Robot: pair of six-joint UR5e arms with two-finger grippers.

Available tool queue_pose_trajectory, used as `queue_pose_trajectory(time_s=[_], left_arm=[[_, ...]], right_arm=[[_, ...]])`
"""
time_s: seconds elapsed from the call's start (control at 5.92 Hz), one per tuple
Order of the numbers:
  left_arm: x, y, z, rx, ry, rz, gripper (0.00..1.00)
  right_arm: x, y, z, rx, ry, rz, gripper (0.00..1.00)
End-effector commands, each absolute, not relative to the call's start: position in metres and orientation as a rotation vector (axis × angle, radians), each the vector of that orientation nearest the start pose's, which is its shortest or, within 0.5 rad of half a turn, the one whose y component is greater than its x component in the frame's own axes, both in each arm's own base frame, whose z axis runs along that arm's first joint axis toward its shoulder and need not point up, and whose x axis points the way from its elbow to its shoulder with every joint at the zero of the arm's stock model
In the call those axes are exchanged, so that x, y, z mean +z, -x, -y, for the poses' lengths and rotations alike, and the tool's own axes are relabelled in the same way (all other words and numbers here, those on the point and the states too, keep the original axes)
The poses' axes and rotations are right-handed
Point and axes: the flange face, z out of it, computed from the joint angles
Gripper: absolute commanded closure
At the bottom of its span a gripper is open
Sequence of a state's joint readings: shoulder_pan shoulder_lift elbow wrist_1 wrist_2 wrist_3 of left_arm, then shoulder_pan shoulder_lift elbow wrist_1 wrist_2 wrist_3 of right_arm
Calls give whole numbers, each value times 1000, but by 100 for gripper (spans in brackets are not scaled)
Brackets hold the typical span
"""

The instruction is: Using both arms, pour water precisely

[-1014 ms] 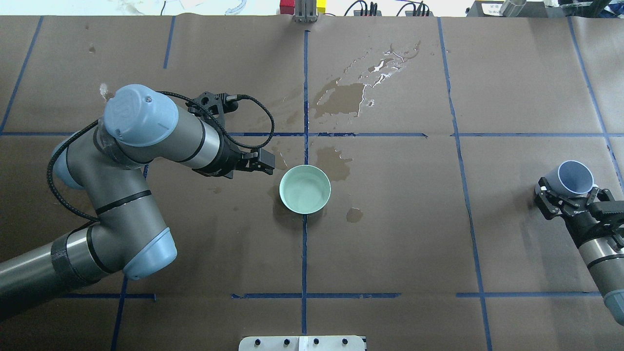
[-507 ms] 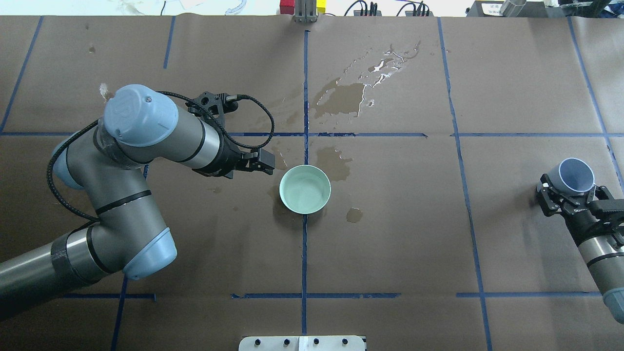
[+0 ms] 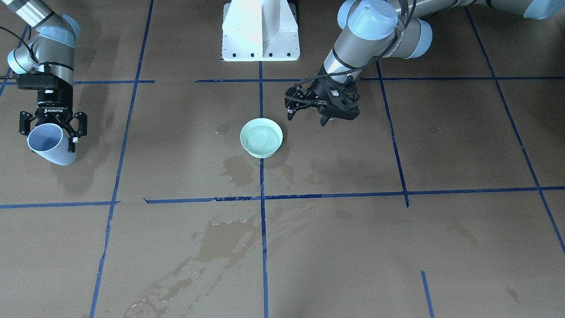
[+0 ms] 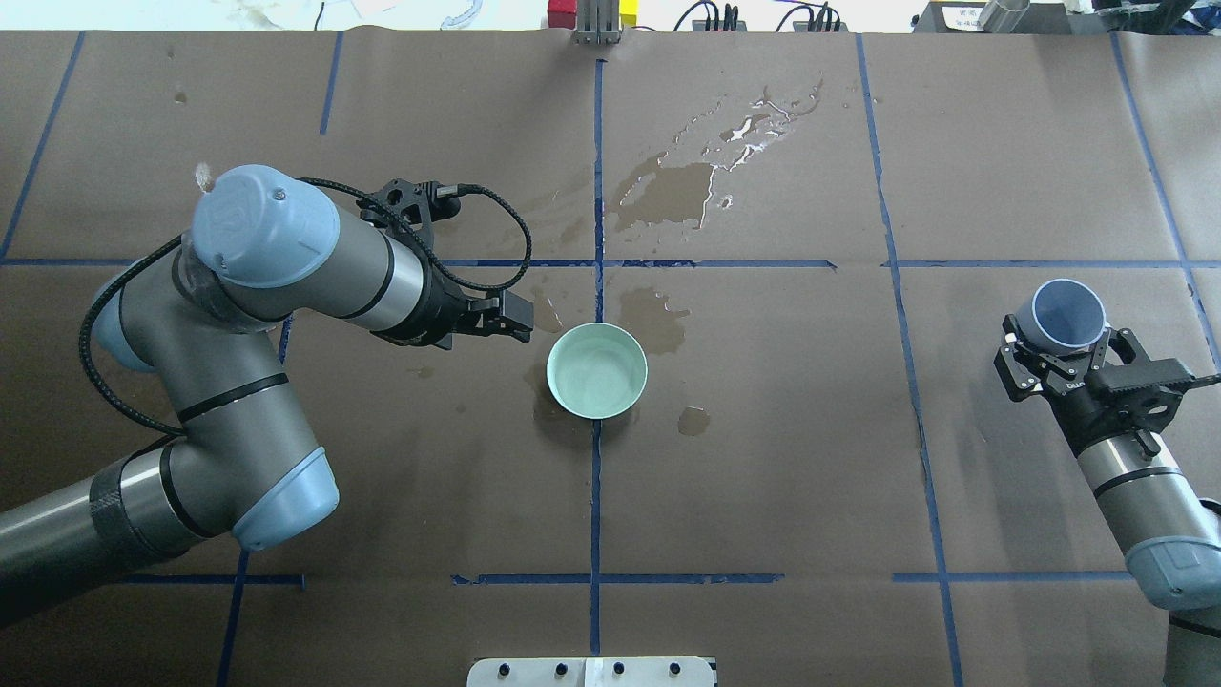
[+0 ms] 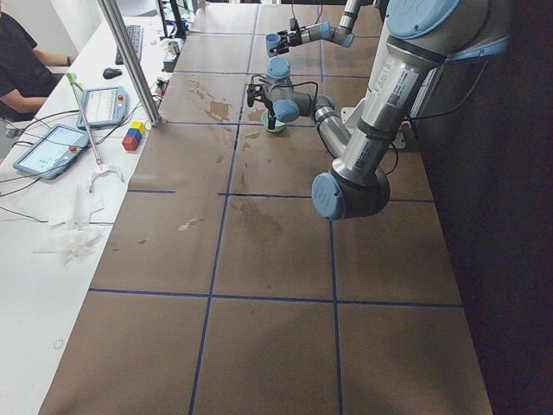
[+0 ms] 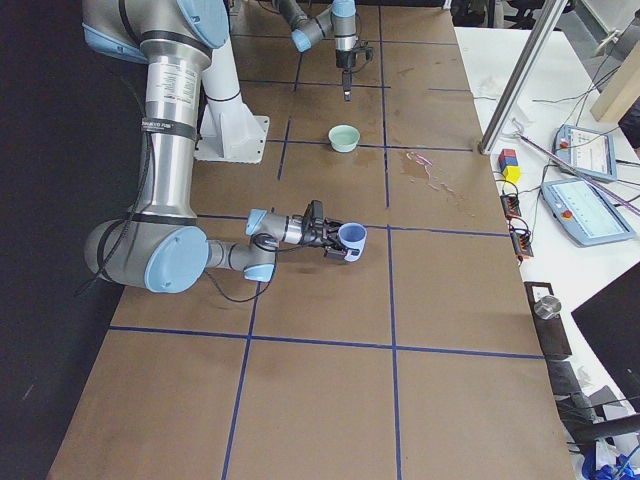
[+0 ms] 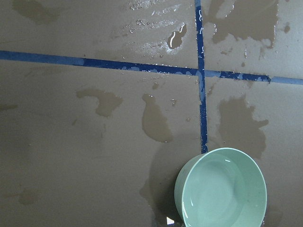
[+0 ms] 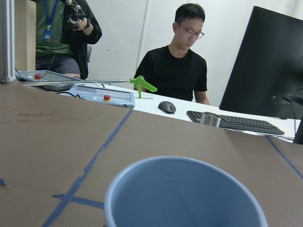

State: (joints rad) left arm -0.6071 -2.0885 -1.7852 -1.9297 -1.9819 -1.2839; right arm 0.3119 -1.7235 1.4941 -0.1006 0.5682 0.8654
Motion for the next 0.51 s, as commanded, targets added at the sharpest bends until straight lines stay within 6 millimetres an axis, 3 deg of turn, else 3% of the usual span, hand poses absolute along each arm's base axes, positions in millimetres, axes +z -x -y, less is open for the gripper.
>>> queue_pose_trajectory(time_s=[0.0,0.17,0.34], left_arm=[[233,-459,437,-69,-127,-1114,0],[237,-459,437,-71,-124,-1109,0],[239,-457,438,-74,-124,-1106,0]], right_arm=[[536,361,345,218,-1358,584,68],[518,378,347,184,-1378,582,68],[471,413,359,180,-1415,602,68]])
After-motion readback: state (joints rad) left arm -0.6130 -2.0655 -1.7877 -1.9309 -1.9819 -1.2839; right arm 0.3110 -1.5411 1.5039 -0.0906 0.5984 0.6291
